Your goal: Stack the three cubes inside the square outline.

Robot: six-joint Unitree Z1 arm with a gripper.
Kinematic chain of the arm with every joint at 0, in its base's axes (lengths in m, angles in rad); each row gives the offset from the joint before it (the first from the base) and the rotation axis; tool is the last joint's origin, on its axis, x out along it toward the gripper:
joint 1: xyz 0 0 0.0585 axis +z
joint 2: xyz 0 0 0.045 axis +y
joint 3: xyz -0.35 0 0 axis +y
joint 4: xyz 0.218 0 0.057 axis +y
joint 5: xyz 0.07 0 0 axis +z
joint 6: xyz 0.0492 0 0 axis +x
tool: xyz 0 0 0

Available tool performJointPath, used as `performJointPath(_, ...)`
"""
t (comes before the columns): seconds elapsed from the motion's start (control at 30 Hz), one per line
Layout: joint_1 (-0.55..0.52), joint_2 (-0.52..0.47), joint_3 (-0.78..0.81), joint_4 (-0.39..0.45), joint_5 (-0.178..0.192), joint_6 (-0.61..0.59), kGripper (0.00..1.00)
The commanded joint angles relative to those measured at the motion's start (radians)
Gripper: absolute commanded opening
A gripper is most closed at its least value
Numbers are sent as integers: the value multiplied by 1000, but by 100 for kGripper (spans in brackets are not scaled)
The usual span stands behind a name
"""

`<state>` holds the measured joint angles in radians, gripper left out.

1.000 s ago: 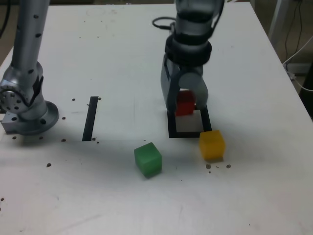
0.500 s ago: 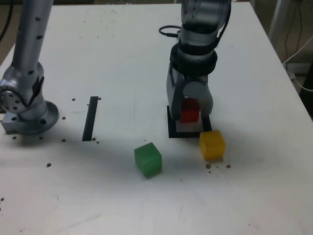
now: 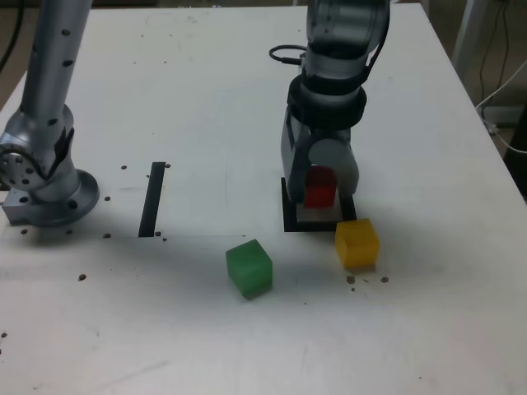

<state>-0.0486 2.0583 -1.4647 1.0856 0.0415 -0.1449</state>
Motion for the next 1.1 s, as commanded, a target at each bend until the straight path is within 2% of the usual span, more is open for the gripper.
performJointPath(0.0, 2, 0, 1, -1, -8, 3, 38)
performJointPath(0.2, 3, 8, 11, 3, -21, 6, 80)
performJointPath(0.27, 5, 15, 13, 8, -23, 7, 90)
performJointPath(0.33, 7, 21, 16, 13, -24, 7, 95)
performJointPath(0.57, 9, 10, 16, 25, -17, 7, 99)
performJointPath(1.07, -53, -112, -30, 87, -3, -31, 99)
